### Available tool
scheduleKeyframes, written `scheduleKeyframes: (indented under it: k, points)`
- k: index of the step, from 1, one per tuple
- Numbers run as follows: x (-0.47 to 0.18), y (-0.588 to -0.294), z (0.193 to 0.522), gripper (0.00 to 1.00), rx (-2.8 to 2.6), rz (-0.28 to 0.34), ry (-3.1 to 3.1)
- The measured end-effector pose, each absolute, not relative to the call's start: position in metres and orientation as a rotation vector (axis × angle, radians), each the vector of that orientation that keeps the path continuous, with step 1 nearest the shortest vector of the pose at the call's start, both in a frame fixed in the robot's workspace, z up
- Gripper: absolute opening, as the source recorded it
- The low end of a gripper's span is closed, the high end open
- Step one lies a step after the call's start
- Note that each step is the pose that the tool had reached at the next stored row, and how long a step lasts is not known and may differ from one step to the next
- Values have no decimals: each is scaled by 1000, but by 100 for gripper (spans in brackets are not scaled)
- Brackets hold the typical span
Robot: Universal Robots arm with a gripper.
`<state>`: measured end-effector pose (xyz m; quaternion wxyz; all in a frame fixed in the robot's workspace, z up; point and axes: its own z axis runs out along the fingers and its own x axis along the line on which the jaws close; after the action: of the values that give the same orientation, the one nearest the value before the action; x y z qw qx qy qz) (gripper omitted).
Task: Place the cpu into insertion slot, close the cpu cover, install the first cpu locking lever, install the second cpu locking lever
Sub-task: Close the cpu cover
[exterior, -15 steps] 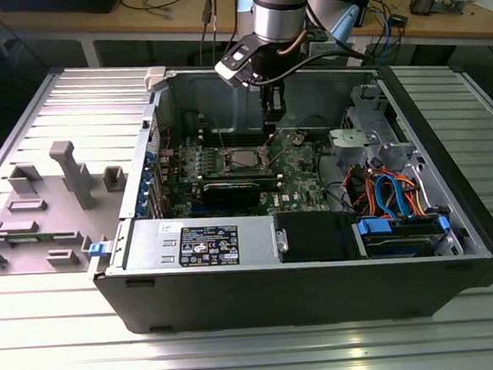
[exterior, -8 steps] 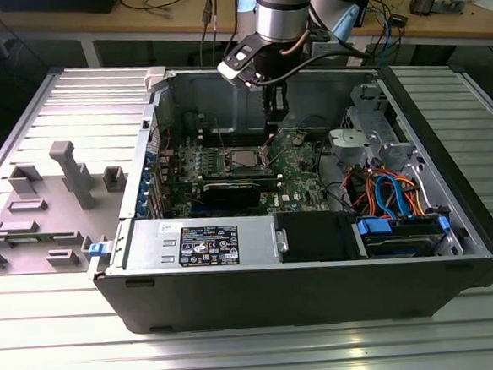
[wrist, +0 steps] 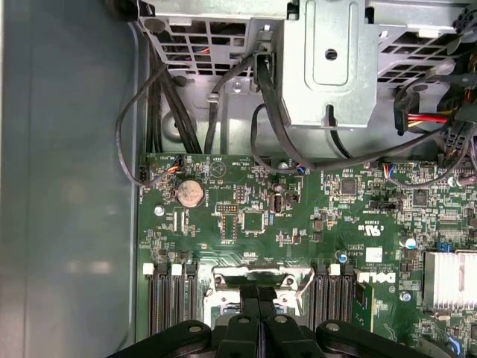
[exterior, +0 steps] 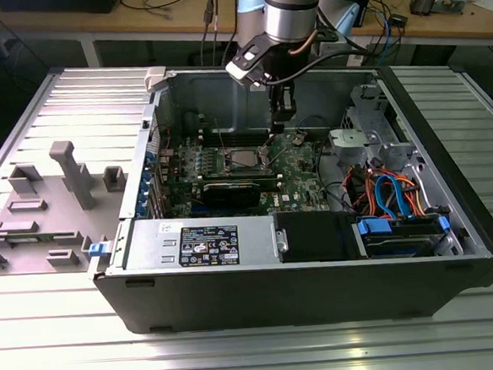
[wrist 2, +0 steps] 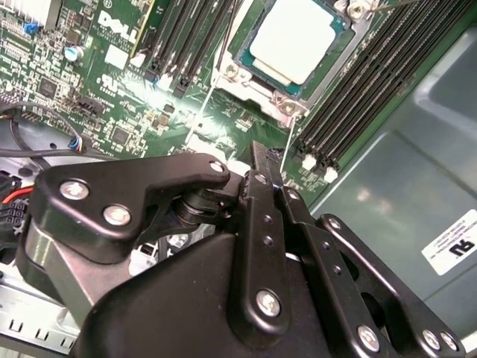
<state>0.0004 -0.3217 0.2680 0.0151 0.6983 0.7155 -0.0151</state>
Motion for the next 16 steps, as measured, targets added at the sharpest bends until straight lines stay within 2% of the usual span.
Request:
scheduleKeyframes:
  k: [16]
  points:
    - [10, -322, 268, 11, 2173, -47, 2226]
